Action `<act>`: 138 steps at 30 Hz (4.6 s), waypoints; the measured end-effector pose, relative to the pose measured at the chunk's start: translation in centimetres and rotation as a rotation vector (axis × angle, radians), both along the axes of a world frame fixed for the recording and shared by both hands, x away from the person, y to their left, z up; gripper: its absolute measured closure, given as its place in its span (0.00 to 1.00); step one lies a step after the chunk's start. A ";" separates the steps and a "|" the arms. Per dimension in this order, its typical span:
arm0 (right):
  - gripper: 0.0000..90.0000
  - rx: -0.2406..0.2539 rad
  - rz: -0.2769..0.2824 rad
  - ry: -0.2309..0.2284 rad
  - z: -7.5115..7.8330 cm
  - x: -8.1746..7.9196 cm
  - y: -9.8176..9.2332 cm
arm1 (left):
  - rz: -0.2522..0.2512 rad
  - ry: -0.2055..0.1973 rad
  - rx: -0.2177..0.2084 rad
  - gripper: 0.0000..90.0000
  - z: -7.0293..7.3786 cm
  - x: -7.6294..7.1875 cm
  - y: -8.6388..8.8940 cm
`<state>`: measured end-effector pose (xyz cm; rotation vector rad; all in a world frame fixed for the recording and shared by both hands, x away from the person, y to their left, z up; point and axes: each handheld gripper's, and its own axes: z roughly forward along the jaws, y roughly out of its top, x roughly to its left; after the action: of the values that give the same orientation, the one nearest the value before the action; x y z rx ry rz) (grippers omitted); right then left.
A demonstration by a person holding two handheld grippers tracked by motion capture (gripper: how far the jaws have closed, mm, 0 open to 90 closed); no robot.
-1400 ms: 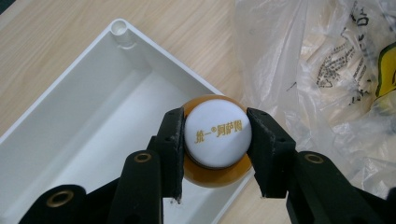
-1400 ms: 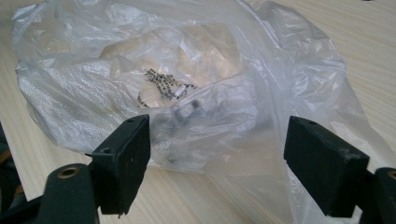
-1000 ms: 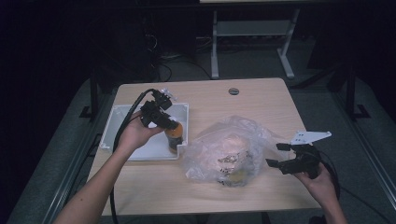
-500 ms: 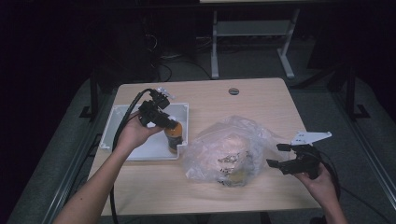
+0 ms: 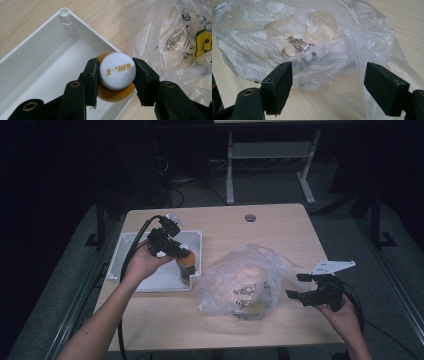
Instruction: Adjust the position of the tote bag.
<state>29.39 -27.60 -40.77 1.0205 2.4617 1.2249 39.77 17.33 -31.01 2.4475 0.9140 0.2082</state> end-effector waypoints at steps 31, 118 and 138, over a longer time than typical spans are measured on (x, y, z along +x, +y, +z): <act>0.25 -0.007 0.000 -0.002 0.1 0.0 0.4 | 0.010 0.004 -0.012 0.61 -0.3 -0.2 0.3; 0.25 -0.010 -0.012 -0.012 0.5 -0.1 0.5 | 0.070 0.023 -0.122 0.46 -5.1 -4.0 6.5; 0.25 -0.010 -0.007 -0.008 0.6 0.1 0.6 | 0.081 0.029 -0.121 0.45 -6.5 -5.3 7.8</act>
<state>29.44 -26.98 -40.17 1.0185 2.4535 1.2109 34.46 25.15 -37.51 2.3100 1.0098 0.1422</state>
